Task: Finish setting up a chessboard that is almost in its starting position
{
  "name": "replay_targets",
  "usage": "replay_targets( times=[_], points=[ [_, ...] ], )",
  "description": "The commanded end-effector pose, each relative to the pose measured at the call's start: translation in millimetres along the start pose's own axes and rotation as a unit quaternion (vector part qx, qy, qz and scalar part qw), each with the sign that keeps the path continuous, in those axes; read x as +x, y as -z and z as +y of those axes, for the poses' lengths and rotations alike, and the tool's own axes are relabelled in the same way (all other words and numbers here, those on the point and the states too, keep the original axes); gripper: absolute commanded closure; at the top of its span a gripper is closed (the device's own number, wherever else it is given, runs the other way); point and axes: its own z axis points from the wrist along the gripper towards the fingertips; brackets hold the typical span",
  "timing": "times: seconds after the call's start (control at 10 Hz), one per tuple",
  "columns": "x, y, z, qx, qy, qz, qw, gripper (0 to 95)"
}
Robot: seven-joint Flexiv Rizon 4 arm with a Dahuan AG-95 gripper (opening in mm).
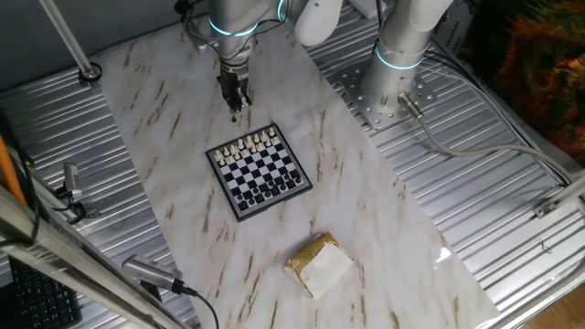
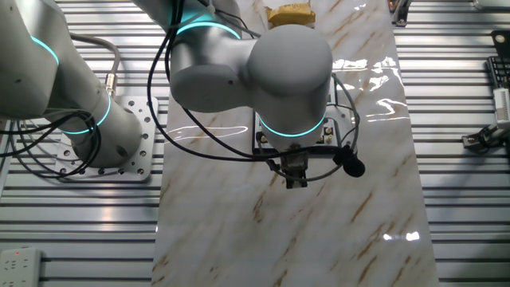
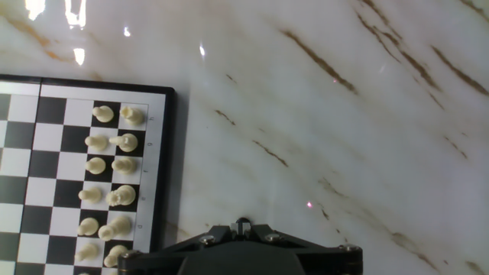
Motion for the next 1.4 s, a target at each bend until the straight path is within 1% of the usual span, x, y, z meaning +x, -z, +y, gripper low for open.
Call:
replay_targets(
  times=[0.1, 1.4],
  points=[
    [0.6, -0.2, -0.1, 0.0, -0.001, 0.0, 1.0, 95.0],
    [0.9, -6.8, 0.0, -0.001, -0.001, -0.001, 1.0, 95.0]
  ],
)
